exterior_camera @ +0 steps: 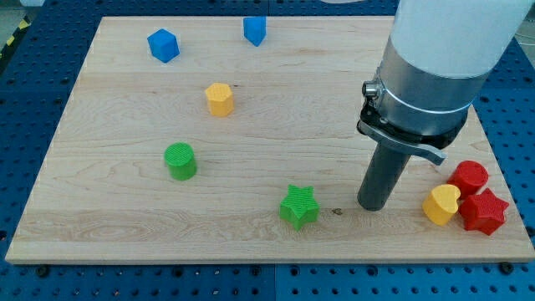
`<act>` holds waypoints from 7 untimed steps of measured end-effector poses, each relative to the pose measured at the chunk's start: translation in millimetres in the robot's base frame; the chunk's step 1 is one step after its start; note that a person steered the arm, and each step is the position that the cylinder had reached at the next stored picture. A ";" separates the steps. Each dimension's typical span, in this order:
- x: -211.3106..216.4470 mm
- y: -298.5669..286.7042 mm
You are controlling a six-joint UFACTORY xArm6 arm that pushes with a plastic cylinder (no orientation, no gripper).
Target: Place hexagon at the center
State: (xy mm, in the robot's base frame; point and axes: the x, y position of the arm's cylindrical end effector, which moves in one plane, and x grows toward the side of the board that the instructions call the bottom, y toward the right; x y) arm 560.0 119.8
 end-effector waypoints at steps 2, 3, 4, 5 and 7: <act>-25.0 -56.0; -42.1 -89.4; -57.2 -128.6; -72.9 -164.1; -120.3 -225.9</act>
State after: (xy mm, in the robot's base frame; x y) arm 439.6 -106.0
